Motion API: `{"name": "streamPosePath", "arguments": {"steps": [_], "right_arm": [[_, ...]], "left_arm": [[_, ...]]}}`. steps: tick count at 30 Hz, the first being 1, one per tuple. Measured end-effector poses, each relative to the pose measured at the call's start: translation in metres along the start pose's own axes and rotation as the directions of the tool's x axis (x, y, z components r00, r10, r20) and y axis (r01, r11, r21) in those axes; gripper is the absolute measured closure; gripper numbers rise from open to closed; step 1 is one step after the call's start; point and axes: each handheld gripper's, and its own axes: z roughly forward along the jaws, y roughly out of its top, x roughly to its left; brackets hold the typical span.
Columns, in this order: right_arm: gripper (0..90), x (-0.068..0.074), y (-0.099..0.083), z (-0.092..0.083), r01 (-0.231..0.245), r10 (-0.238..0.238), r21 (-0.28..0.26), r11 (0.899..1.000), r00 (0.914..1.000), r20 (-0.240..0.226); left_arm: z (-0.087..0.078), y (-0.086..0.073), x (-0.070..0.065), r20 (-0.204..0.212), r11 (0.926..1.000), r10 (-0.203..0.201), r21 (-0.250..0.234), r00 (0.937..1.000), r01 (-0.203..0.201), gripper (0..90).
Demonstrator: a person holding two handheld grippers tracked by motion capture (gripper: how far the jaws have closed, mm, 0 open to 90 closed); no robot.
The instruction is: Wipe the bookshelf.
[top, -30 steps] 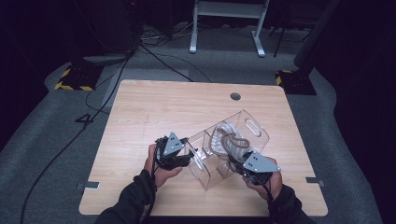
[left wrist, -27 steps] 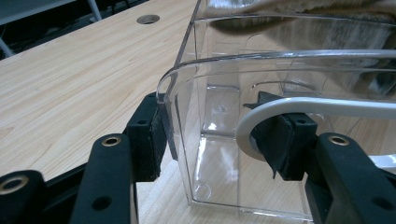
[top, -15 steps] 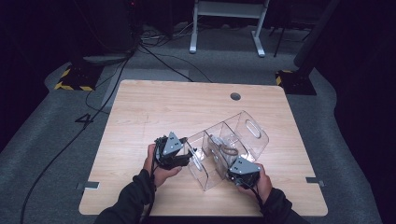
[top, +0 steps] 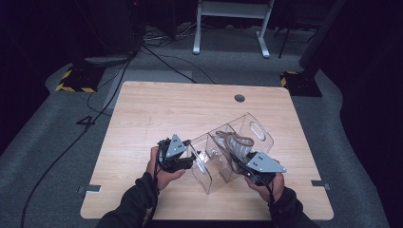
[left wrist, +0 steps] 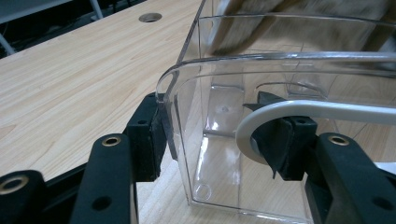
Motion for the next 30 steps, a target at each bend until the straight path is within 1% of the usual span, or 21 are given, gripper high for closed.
{"name": "streamPosePath", "arguments": {"steps": [3, 5, 7, 8, 10, 12, 13, 14, 16, 18, 20, 23, 26, 29, 30], "right_arm": [[70.6, -0.003, 0.011, -0.012, -0.007, 0.009, -0.061, 0.998, 0.9995, 0.032], [70.6, -0.005, 0.015, -0.019, -0.006, 0.011, -0.088, 0.996, 0.9985, 0.053], [70.6, -0.007, 0.015, -0.022, -0.011, 0.016, -0.093, 0.996, 0.9985, 0.053], [70.5, -0.007, 0.014, -0.021, -0.012, 0.016, -0.087, 0.996, 0.9987, 0.048], [70.5, -0.005, 0.010, -0.017, -0.006, 0.008, -0.054, 0.998, 0.9995, 0.031], [70.5, -0.001, 0.004, -0.012, 0.013, -0.012, -0.022, 1.000, 0.9998, 0.015], [70.5, -0.001, 0.004, -0.012, 0.013, -0.012, -0.022, 1.000, 0.9998, 0.015], [70.4, 0.000, 0.002, -0.010, 0.017, -0.017, -0.006, 1.000, 0.9998, 0.007], [70.5, 0.006, -0.009, -0.001, 0.043, -0.042, 0.044, 0.998, 0.9990, -0.011], [70.5, 0.008, -0.015, 0.002, 0.057, -0.055, 0.064, 0.996, 0.9983, -0.020], [70.4, 0.009, -0.019, 0.004, 0.056, -0.054, 0.077, 0.995, 0.9981, -0.030], [70.4, 0.014, -0.029, 0.010, 0.076, -0.070, 0.124, 0.989, 0.9963, -0.049], [70.4, 0.017, -0.040, 0.018, 0.073, -0.061, 0.174, 0.982, 0.9953, -0.076], [70.4, 0.019, -0.046, 0.026, 0.073, -0.054, 0.212, 0.975, 0.9940, -0.095], [70.4, 0.020, -0.047, 0.028, 0.065, -0.043, 0.222, 0.973, 0.9939, -0.101]], "left_arm": [[0.000, 0.000, 0.000, 0.004, 1.0000, -0.005, -0.001, 1.0000, 0.005, 46.3], [0.000, 0.000, 0.000, 0.004, 1.0000, -0.006, -0.001, 1.0000, 0.006, 46.3], [0.000, 0.000, 0.000, 0.005, 1.0000, -0.006, 0.000, 1.0000, 0.006, 46.3], [0.000, 0.000, 0.000, 0.004, 1.0000, -0.006, 0.000, 1.0000, 0.006, 46.3], [0.000, 0.000, 0.000, 0.003, 1.0000, -0.005, 0.000, 1.0000, 0.005, 46.2], [0.000, 0.000, 0.000, 0.003, 1.0000, -0.005, 0.000, 1.0000, 0.005, 46.3], [0.000, 0.000, 0.000, 0.003, 1.0000, -0.005, 0.000, 1.0000, 0.005, 46.2], [0.000, 0.000, 0.000, 0.004, 1.0000, -0.006, 0.000, 1.0000, 0.006, 46.2], [0.000, 0.000, 0.000, 0.003, 1.0000, -0.005, 0.000, 1.0000, 0.005, 46.2], [0.000, 0.000, 0.000, 0.003, 1.0000, -0.005, 0.000, 1.0000, 0.005, 46.2], [0.000, 0.000, 0.000, 0.002, 1.0000, -0.005, 0.000, 1.0000, 0.005, 46.2], [0.000, 0.000, 0.000, 0.002, 1.0000, -0.003, 0.000, 1.0000, 0.003, 46.2], [0.000, 0.000, 0.000, 0.000, 1.0000, -0.001, 0.001, 1.0000, 0.001, 46.2], [0.000, 0.000, 0.000, 0.003, 1.0000, -0.004, 0.000, 1.0000, 0.004, 46.3], [0.000, 0.000, 0.000, 0.001, 1.0000, 0.000, 0.001, 1.0000, 0.000, 46.2]]}}
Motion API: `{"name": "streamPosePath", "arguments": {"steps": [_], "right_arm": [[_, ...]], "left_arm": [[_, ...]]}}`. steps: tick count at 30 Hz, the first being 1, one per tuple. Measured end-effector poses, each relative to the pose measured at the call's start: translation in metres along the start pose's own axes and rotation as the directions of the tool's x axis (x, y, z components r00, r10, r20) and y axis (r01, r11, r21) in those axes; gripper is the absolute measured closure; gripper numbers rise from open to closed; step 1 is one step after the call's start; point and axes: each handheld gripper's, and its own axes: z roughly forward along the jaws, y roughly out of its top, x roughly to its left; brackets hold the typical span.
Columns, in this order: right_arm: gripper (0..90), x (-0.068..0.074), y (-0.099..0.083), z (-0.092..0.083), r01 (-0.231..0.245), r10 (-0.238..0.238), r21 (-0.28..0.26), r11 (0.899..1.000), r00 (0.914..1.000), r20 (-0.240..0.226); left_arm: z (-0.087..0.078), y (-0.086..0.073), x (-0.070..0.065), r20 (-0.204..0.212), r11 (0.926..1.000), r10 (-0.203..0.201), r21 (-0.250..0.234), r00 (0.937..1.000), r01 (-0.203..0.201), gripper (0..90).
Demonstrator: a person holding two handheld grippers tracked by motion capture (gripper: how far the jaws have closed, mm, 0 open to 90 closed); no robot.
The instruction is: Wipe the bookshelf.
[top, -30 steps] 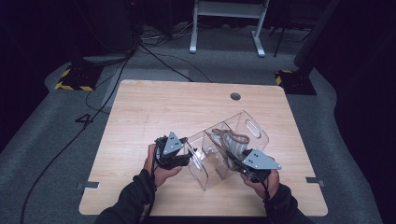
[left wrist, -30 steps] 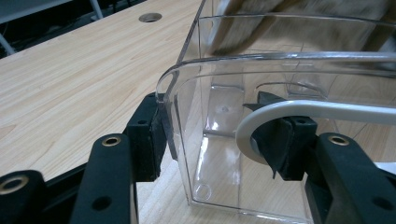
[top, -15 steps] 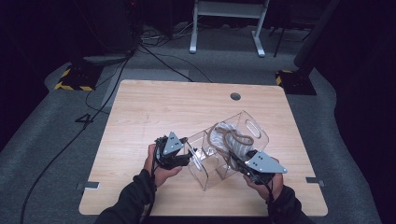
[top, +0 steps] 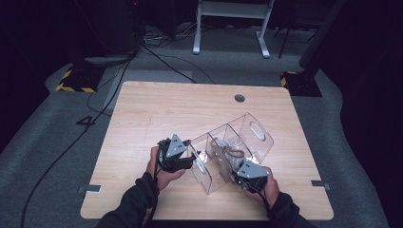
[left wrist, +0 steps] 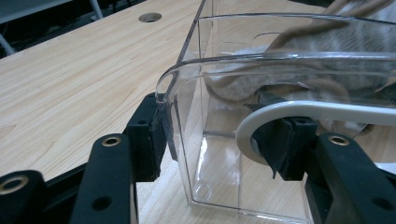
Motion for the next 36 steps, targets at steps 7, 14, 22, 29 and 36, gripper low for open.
{"name": "streamPosePath", "arguments": {"steps": [7, 14, 22, 29, 36], "right_arm": [[70.2, -0.002, 0.000, 0.005, -0.006, 0.006, 0.009, 1.000, 0.9998, -0.019], [70.2, -0.014, 0.018, -0.018, -0.034, 0.036, -0.115, 0.993, 0.9992, 0.019], [70.1, -0.025, 0.043, -0.050, -0.044, 0.072, -0.261, 0.964, 0.9925, 0.099], [70.0, -0.025, 0.040, -0.041, -0.045, 0.064, -0.224, 0.973, 0.9949, 0.077], [70.0, -0.016, 0.029, -0.023, -0.012, 0.014, -0.127, 0.992, 0.9997, 0.020]], "left_arm": [[0.000, 0.000, 0.000, 0.003, 1.0000, -0.003, 0.000, 1.0000, 0.003, 46.2], [0.000, 0.000, 0.000, 0.005, 1.0000, -0.004, 0.000, 1.0000, 0.004, 46.2], [0.000, 0.000, 0.000, 0.007, 1.0000, -0.007, -0.002, 1.0000, 0.007, 46.3], [0.000, 0.000, 0.000, 0.007, 1.0000, -0.007, -0.002, 1.0000, 0.007, 46.2], [0.001, 0.000, 0.000, 0.006, 1.0000, -0.008, -0.004, 1.0000, 0.008, 46.3]]}}
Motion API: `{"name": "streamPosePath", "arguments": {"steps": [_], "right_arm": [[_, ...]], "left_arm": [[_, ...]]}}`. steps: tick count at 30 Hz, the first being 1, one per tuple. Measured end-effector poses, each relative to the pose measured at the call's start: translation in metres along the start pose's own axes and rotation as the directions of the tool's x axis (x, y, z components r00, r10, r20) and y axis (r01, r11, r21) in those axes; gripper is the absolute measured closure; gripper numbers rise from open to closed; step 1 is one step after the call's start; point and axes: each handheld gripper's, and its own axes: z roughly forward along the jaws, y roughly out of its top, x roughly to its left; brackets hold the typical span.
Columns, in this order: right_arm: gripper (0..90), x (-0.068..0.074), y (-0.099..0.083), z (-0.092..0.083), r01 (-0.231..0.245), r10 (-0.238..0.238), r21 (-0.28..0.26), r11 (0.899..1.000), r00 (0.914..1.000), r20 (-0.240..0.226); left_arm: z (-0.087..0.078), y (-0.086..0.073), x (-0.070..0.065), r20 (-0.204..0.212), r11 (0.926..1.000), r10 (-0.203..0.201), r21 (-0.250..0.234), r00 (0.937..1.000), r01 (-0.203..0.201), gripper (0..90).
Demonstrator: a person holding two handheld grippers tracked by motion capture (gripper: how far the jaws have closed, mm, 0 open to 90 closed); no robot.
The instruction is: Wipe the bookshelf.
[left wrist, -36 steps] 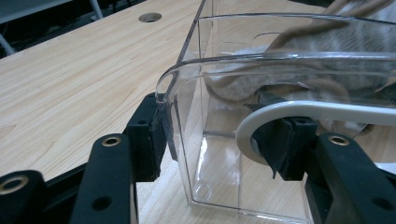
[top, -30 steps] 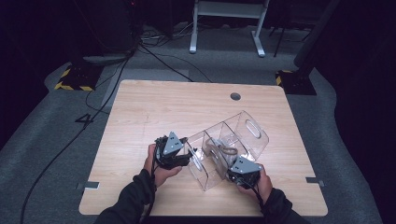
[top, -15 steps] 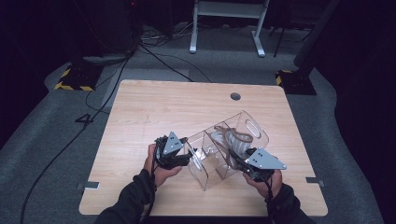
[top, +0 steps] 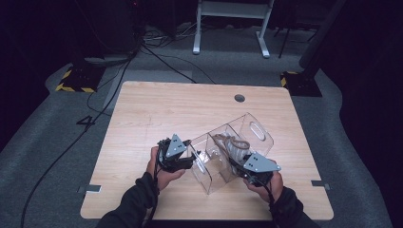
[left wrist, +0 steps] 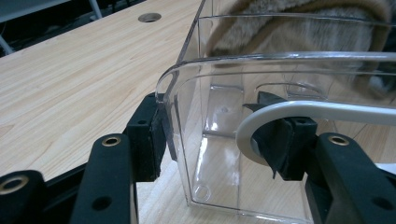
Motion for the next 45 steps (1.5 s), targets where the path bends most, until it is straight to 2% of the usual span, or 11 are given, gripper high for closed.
{"name": "streamPosePath", "arguments": {"steps": [6, 10, 13, 16, 25, 27, 30, 33, 35, 41, 45], "right_arm": [[70.0, 0.007, -0.021, 0.014, 0.015, -0.012, 0.076, 0.997, 0.9991, -0.040], [70.0, 0.014, -0.033, 0.024, 0.024, -0.016, 0.132, 0.991, 0.9980, -0.062], [70.0, 0.016, -0.035, 0.028, 0.030, -0.021, 0.142, 0.989, 0.9979, -0.061], [70.0, 0.016, -0.030, 0.027, 0.068, -0.063, 0.155, 0.986, 0.9974, -0.036], [70.0, 0.005, -0.001, -0.006, 0.040, -0.041, 0.013, 0.999, 0.9968, 0.068], [70.0, 0.003, 0.007, -0.016, 0.036, -0.032, -0.034, 0.999, 0.9950, 0.094], [70.0, -0.002, 0.018, -0.033, 0.001, 0.013, -0.119, 0.993, 0.9923, 0.123], [70.0, -0.007, 0.021, -0.042, -0.001, 0.021, -0.147, 0.989, 0.9905, 0.136], [70.0, -0.008, 0.017, -0.040, -0.011, 0.027, -0.136, 0.991, 0.9923, 0.121], [70.0, 0.005, 0.002, -0.022, 0.033, -0.031, -0.035, 0.999, 0.9971, 0.069], [70.0, 0.009, -0.011, -0.008, 0.018, -0.019, 0.037, 0.999, 0.9994, 0.027]], "left_arm": [[0.000, 0.000, 0.000, -0.001, 1.0000, 0.000, 0.002, 1.0000, 0.000, 46.3], [0.000, 0.000, 0.000, -0.001, 1.0000, 0.000, 0.002, 1.0000, 0.000, 46.2], [0.000, 0.000, 0.000, 0.000, 1.0000, -0.002, 0.002, 1.0000, 0.002, 46.3], [0.000, 0.000, 0.000, 0.001, 1.0000, -0.002, 0.002, 1.0000, 0.002, 46.3], [0.000, 0.000, 0.000, 0.001, 1.0000, 0.000, 0.003, 1.0000, 0.000, 46.2], [0.000, 0.000, 0.000, 0.002, 1.0000, -0.001, 0.002, 1.0000, 0.001, 46.2], [0.000, 0.000, 0.001, 0.000, 1.0000, 0.002, 0.003, 1.0000, -0.002, 46.2], [0.000, 0.000, 0.001, 0.000, 1.0000, 0.003, 0.003, 1.0000, -0.003, 46.2], [0.000, 0.000, 0.000, 0.001, 1.0000, 0.000, 0.003, 1.0000, 0.000, 46.3], [0.000, 0.000, 0.000, 0.001, 1.0000, 0.001, 0.003, 1.0000, -0.001, 46.3], [0.000, 0.000, 0.000, 0.001, 1.0000, 0.001, 0.004, 1.0000, -0.001, 46.2]]}}
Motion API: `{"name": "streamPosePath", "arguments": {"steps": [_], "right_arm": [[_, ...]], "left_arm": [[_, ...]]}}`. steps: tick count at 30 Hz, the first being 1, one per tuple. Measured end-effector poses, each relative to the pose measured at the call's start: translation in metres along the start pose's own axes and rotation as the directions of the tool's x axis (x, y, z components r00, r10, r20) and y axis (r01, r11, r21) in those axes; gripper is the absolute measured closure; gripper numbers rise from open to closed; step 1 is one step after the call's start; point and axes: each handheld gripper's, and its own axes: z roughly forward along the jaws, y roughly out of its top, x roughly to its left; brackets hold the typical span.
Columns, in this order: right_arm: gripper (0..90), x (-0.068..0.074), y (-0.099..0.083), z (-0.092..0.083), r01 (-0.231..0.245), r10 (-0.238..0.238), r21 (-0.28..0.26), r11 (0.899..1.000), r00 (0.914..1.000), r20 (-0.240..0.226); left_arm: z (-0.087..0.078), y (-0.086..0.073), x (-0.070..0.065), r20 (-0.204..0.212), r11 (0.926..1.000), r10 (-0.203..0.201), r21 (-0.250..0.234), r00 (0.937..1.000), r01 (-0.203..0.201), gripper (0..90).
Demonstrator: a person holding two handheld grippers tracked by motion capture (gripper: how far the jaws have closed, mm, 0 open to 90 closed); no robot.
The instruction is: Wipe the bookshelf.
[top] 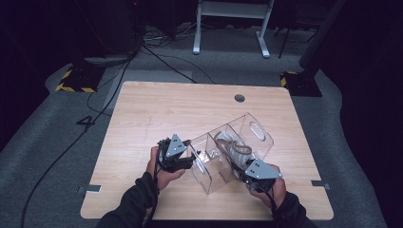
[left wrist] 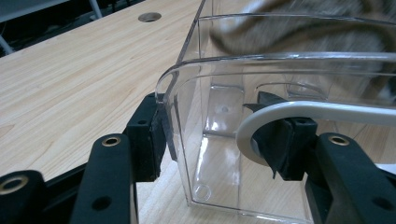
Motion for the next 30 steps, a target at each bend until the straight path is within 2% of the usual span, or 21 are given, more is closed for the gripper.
{"name": "streamPosePath", "arguments": {"steps": [3, 7, 11, 16, 19, 22, 25, 28, 30], "right_arm": [[70.0, 0.003, -0.008, 0.011, 0.001, 0.001, 0.052, 0.999, 0.9997, -0.026], [69.9, 0.008, -0.019, 0.027, 0.005, 0.002, 0.126, 0.992, 0.9984, -0.056], [69.8, 0.010, -0.018, 0.033, 0.011, -0.004, 0.132, 0.991, 0.9986, -0.053], [69.9, 0.001, -0.002, 0.021, -0.014, 0.014, 0.027, 1.000, 0.9998, -0.011], [69.9, -0.004, 0.009, 0.008, -0.028, 0.029, -0.045, 0.999, 0.9994, 0.020], [69.9, -0.008, 0.020, -0.009, -0.034, 0.043, -0.138, 0.990, 0.9970, 0.064], [69.9, -0.013, 0.027, -0.024, -0.044, 0.067, -0.206, 0.978, 0.9923, 0.105], [69.8, -0.014, 0.027, -0.026, -0.045, 0.066, -0.198, 0.979, 0.9928, 0.100], [69.8, -0.012, 0.024, -0.019, -0.039, 0.052, -0.167, 0.985, 0.9956, 0.078]], "left_arm": [[0.000, 0.000, 0.000, 0.001, 1.0000, 0.001, 0.000, 1.0000, -0.001, 46.2], [0.000, 0.000, 0.000, 0.000, 1.0000, 0.001, 0.000, 1.0000, -0.001, 46.2], [0.000, 0.000, 0.000, -0.001, 1.0000, 0.002, -0.001, 1.0000, -0.002, 46.3], [0.000, 0.000, 0.000, 0.001, 1.0000, -0.001, 0.000, 1.0000, 0.001, 46.2], [0.000, 0.000, 0.000, 0.000, 1.0000, 0.002, -0.001, 1.0000, -0.002, 46.2], [0.000, 0.000, 0.000, -0.002, 1.0000, 0.002, 0.000, 1.0000, -0.002, 46.2], [0.000, 0.000, 0.000, -0.001, 1.0000, 0.001, 0.000, 1.0000, -0.001, 46.2], [0.001, 0.000, 0.001, 0.001, 1.0000, 0.000, 0.000, 1.0000, 0.000, 46.2], [0.001, 0.000, 0.000, 0.001, 1.0000, -0.002, 0.000, 1.0000, 0.002, 46.2]]}}
